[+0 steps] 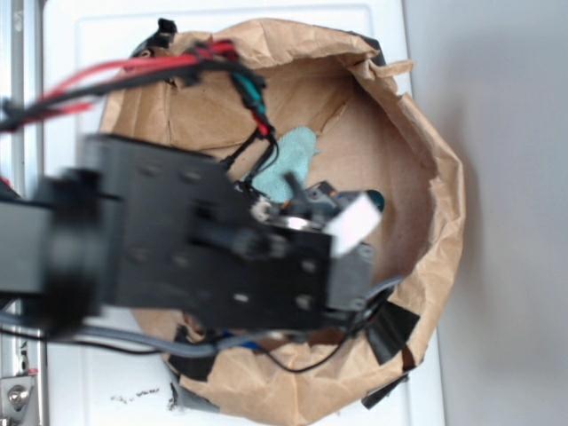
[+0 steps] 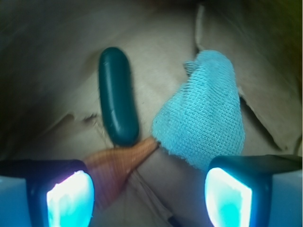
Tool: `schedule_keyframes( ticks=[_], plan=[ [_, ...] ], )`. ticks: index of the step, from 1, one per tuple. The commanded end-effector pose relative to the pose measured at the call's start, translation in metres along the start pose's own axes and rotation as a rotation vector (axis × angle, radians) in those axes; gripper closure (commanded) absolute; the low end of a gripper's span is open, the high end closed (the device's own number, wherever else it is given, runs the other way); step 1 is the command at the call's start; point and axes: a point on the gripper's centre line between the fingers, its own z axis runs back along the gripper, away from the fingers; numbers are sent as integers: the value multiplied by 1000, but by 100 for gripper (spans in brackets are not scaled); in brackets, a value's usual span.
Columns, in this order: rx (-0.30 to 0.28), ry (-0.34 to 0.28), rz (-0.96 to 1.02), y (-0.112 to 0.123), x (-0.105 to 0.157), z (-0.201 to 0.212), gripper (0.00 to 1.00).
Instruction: Grab the shell.
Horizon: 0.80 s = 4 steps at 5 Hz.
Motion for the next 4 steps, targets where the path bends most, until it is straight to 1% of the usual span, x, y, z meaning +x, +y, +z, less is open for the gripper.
schedule_keyframes(
  ticks=[1,2,3,4],
  plan=[
    [-35,-15,182,-16,-10,5,0],
    [-84,66,161,-11,-9,-4,0],
    [-90,99,193,-20,-3,-14,0],
    [-86,115,199,-27,-9,-23,0]
  ],
)
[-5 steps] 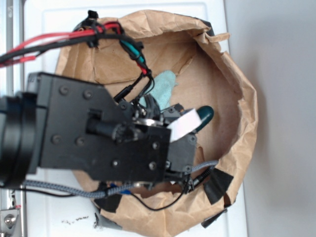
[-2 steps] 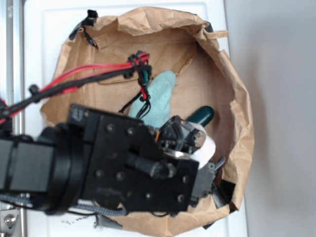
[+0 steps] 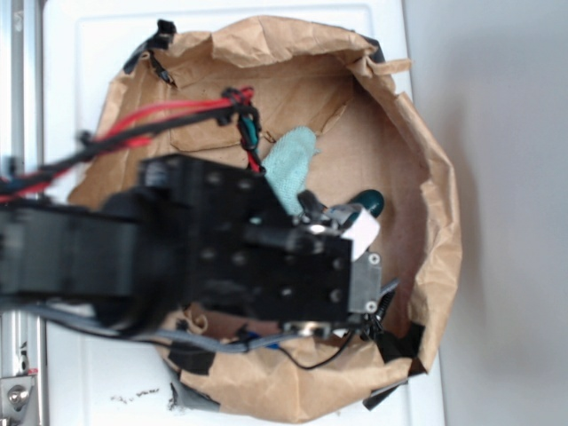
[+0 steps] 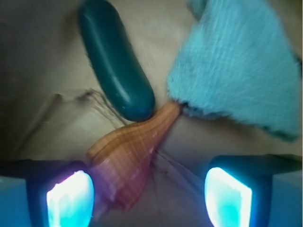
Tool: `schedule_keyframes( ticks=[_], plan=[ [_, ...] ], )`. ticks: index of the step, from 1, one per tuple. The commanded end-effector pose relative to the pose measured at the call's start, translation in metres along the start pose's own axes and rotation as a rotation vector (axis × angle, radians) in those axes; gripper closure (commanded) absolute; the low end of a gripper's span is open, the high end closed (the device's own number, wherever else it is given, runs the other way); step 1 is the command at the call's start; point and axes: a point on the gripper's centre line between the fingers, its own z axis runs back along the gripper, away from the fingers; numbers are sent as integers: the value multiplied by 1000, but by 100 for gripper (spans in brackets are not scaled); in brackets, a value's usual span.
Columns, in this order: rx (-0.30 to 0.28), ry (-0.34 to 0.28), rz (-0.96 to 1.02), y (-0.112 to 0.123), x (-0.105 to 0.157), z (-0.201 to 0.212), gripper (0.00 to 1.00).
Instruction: Grab the shell.
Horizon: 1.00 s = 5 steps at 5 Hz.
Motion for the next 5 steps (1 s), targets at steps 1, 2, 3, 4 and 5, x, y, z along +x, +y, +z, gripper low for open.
schedule_keyframes(
  ticks=[1,2,3,4,5],
  plan=[
    [-18,18,2,-29,-3,-3,0],
    [-1,2,-9,-39,-10,-11,0],
    [9,-20,8,-44,-10,-18,1],
    [0,-36,29,-45,-9,-12,100],
    [-19,-15,31,-44,-3,-4,100]
  ],
)
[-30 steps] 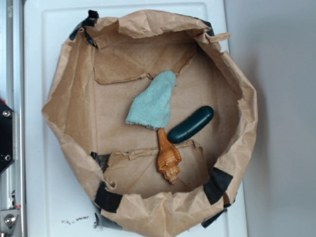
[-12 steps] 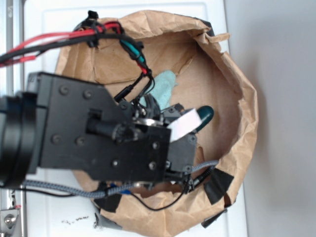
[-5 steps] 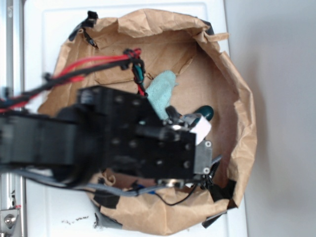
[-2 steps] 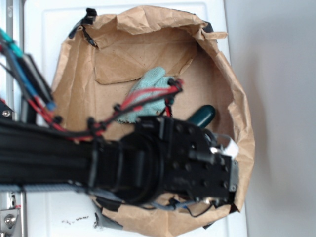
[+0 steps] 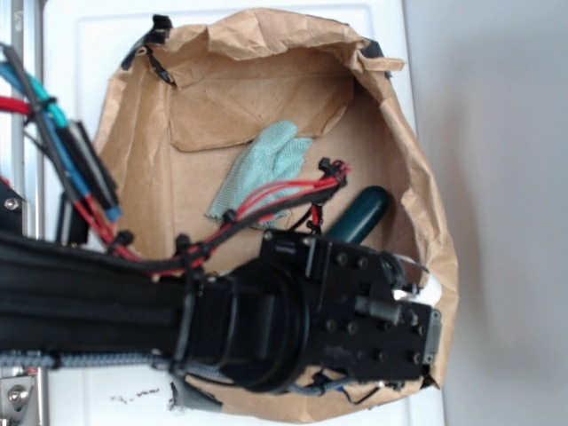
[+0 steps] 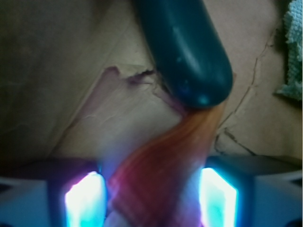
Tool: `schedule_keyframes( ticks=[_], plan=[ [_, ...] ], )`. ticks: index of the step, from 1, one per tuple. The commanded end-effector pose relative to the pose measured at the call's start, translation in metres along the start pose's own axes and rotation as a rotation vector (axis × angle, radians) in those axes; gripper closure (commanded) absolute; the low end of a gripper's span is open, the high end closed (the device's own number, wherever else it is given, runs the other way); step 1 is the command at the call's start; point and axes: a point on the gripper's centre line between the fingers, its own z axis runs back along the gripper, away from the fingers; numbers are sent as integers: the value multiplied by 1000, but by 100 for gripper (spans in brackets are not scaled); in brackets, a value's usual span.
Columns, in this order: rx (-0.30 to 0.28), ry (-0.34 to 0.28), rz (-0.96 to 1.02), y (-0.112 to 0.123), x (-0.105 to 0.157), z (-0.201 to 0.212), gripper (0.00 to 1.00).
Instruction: Grab the shell.
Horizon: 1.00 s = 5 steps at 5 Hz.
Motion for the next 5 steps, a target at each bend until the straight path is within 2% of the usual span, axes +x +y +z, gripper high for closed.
schedule_keyframes(
  ticks=[1,2,3,5],
  plan=[
    [-61,77,6,-7,19,44,100],
    [-84,72,-10,-3,34,67,100],
    [-138,33,-18,7,48,92,100],
    [-124,-23,-32,25,61,134,100]
  ],
)
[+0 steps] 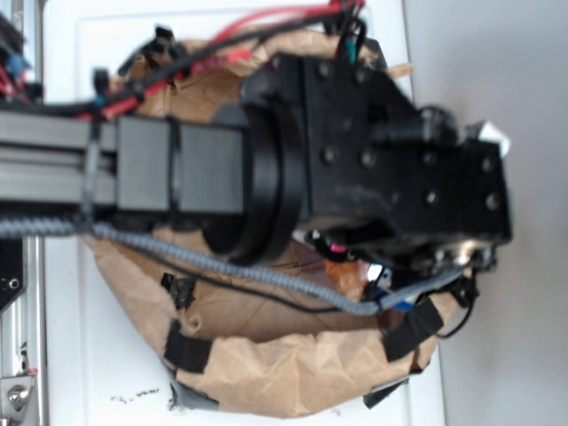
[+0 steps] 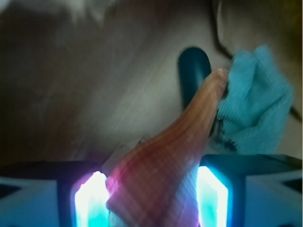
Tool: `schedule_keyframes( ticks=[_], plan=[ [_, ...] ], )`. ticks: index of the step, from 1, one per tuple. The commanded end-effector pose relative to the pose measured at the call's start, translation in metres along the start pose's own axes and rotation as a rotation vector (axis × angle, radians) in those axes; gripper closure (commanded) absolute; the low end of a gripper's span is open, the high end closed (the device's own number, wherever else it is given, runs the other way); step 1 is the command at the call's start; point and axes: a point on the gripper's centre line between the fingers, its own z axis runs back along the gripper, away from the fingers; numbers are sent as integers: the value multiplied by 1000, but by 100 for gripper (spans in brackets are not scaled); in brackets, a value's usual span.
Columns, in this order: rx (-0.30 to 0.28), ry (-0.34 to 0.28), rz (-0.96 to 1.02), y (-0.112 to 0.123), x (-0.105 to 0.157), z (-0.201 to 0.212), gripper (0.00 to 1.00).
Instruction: Grab the shell.
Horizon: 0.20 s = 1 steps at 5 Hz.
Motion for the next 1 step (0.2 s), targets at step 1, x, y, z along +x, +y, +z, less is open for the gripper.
schedule_keyframes(
  ticks=[1],
  plan=[
    [-73,-122,1,10,6,69,100]
  ],
)
